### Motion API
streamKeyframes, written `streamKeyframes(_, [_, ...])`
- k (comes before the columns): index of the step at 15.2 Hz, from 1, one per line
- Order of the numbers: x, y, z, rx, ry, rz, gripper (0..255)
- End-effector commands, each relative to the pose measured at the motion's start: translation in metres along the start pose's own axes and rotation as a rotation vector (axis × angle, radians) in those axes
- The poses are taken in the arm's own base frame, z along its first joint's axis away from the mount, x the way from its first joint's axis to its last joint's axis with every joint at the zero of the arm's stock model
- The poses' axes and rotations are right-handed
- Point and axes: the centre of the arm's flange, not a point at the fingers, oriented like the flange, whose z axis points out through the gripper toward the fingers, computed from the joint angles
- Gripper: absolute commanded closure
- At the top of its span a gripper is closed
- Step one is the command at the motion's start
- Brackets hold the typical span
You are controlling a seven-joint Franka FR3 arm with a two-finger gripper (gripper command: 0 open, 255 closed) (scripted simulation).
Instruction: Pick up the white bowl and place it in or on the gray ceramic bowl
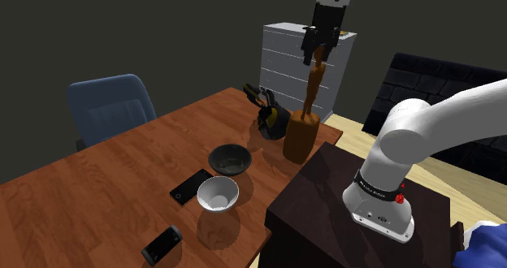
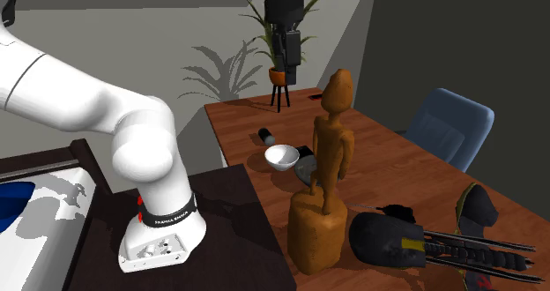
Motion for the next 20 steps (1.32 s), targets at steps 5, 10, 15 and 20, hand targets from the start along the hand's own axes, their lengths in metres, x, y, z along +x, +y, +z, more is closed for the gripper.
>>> streamKeyframes(5, [0.001, -0.031, 0.043, -0.007, -0.001, 0.023, 0])
streamKeyframes(10, [0.003, -0.07, 0.098, -0.015, -0.003, 0.051, 0])
streamKeyframes(15, [0.006, -0.108, 0.152, -0.024, -0.004, 0.08, 0])
streamKeyframes(20, [0.011, -0.146, 0.207, -0.032, -0.005, 0.109, 0])
